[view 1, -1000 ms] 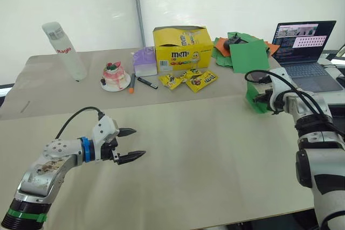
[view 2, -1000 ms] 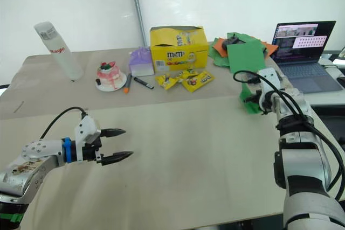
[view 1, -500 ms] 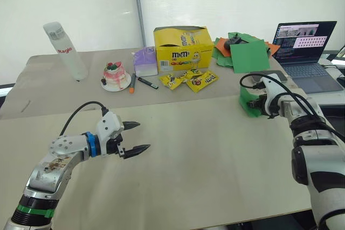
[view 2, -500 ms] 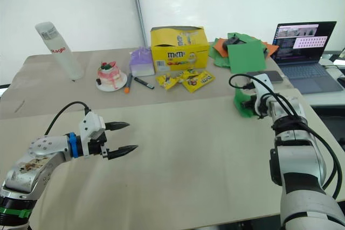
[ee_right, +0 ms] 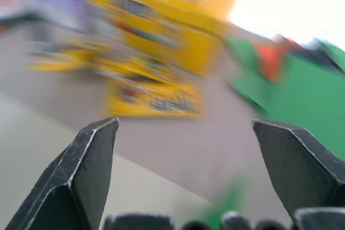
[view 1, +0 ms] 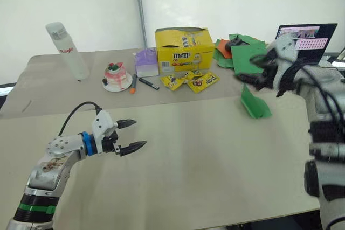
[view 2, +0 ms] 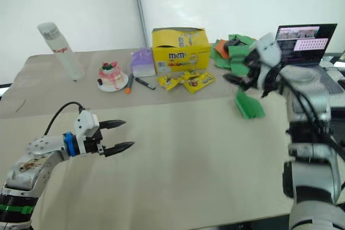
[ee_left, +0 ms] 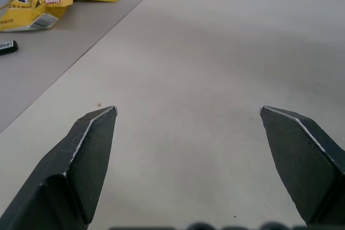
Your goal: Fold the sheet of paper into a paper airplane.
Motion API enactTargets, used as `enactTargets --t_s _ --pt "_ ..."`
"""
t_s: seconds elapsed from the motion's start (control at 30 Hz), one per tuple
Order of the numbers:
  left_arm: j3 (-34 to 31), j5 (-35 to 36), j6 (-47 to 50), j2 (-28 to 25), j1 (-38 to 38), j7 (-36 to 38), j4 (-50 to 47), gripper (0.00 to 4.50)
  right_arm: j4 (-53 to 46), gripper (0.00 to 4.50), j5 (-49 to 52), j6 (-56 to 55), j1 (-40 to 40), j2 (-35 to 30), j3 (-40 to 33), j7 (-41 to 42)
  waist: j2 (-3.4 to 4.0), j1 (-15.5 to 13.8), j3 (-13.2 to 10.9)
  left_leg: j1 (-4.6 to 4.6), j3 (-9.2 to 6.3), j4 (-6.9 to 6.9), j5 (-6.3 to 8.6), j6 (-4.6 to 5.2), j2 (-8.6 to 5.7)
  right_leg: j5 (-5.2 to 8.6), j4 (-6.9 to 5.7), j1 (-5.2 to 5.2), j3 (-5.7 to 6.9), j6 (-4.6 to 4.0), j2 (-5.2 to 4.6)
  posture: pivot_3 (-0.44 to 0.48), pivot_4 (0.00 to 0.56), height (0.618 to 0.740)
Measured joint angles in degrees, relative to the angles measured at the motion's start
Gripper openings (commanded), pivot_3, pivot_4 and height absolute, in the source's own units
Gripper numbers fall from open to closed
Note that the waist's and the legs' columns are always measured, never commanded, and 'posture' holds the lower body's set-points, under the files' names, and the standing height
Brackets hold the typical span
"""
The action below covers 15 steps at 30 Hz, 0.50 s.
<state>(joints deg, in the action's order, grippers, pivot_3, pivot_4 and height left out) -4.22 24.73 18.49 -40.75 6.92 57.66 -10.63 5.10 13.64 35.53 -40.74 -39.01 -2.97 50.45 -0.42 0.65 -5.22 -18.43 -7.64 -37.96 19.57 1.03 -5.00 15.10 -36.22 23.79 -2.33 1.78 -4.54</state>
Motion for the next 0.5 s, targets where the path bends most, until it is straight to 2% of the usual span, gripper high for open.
enactTargets --t_s 0.17,0.27,0.4,0.43,0.5 --pt "-0.1 -1.0 -0.8 1.1 -0.2 -2.9 -0.2 4.50 -15.4 4.44 2.3 0.8 15.7 4.0 3.3 -1.7 0.06 -0.6 0.0 -0.05 0.04 -0.12 0.01 0.04 -0.17 -0.04 0.00 0.12 0.03 0.07 -0.10 0.000 0.150 0.740" --pt "-0.1 -2.0 -0.4 1.5 -1.9 -5.6 -2.3 4.50 -19.6 4.44 2.2 -1.3 20.9 4.8 4.8 -2.4 0.06 -0.4 0.0 0.01 0.09 -0.12 0.01 0.04 -0.16 -0.04 0.01 0.13 0.04 0.07 -0.07 0.000 0.150 0.740" --pt "-1.4 -2.0 0.6 1.5 -7.3 -7.8 -5.5 4.50 -20.3 4.44 1.6 -3.0 24.2 6.4 5.0 -4.7 0.07 0.0 0.0 0.07 0.11 -0.09 0.01 0.04 -0.14 -0.04 0.01 0.16 0.02 0.07 0.02 0.000 0.150 0.740" --pt "-1.6 -2.0 1.1 1.6 -8.3 -8.3 -6.2 4.50 -20.2 4.44 1.1 -3.3 24.5 6.6 5.0 -5.2 0.12 0.0 -0.1 -0.24 -0.26 -0.05 0.00 0.05 -0.19 -0.03 0.09 -0.53 0.21 0.07 -0.25 0.000 0.150 0.740" --pt "-1.9 -1.8 1.9 2.3 -9.4 -9.6 -8.4 4.50 -20.0 4.44 0.6 -4.0 24.9 6.8 5.0 -6.1 0.45 0.6 -0.2 -0.29 -1.99 -0.07 -0.28 0.21 -0.67 0.01 0.39 -1.55 1.93 0.06 -1.03 0.000 0.150 0.740"
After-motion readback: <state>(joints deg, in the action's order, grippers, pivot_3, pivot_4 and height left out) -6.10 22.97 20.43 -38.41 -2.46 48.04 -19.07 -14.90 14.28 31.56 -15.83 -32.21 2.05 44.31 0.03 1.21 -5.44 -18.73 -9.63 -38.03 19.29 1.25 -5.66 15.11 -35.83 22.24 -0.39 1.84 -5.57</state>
